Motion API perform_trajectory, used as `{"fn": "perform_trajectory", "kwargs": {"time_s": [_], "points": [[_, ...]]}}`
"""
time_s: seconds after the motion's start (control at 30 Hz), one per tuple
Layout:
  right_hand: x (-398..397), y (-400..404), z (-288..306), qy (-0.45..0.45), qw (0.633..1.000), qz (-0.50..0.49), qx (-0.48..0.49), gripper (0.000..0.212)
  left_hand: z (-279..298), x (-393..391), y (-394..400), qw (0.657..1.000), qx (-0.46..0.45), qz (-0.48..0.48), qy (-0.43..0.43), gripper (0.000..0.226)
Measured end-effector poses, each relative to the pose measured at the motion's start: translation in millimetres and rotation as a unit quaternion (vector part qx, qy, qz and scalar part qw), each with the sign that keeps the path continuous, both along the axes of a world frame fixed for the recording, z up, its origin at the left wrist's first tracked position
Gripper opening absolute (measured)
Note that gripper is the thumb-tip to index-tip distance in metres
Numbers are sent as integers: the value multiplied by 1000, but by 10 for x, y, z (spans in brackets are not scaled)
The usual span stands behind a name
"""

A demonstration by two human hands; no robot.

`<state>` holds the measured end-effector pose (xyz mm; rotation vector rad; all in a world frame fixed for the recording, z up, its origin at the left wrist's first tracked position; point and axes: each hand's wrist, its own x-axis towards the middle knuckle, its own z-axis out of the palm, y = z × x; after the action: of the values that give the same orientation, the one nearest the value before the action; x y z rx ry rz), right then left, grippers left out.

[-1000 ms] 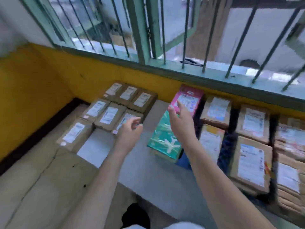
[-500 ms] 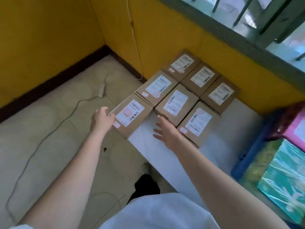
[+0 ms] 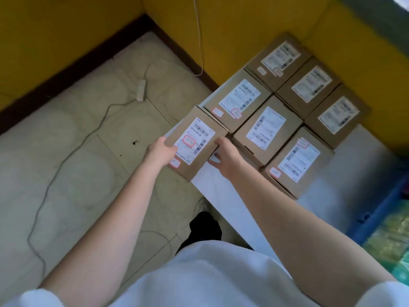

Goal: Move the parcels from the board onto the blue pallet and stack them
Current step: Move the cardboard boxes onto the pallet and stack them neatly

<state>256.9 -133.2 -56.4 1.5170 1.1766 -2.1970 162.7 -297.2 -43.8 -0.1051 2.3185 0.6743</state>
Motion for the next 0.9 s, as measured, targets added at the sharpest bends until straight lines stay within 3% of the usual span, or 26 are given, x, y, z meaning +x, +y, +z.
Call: {"fn": "perform_trajectory", "kwargs": {"time_s": [0.1,0.27,0.43,0.57,0.73,0.9], "points": [[37,-47,135,15,1000,-14,-17,43,225,103,-82,1000,1,3,5,49],[272,63,538,56,998,-16,19,31,743,276,-50,988,146,31,-35,42],[908,579,1164,124,981,-52,139,40,1290,627,602,950,307,-26,-58,39],[1940,1158,1716,160,941,-78,288,42,1544,1296,1489,910,388,-72,-127,40],[3434,1896,1949,70,881,-77,461,58,1713,2583,2757,878,415,-141,-191,37],[4502,2535,1888,-29,853,-151,498,65,1724,3525,3725,880,392,-176,-203,38]]}}
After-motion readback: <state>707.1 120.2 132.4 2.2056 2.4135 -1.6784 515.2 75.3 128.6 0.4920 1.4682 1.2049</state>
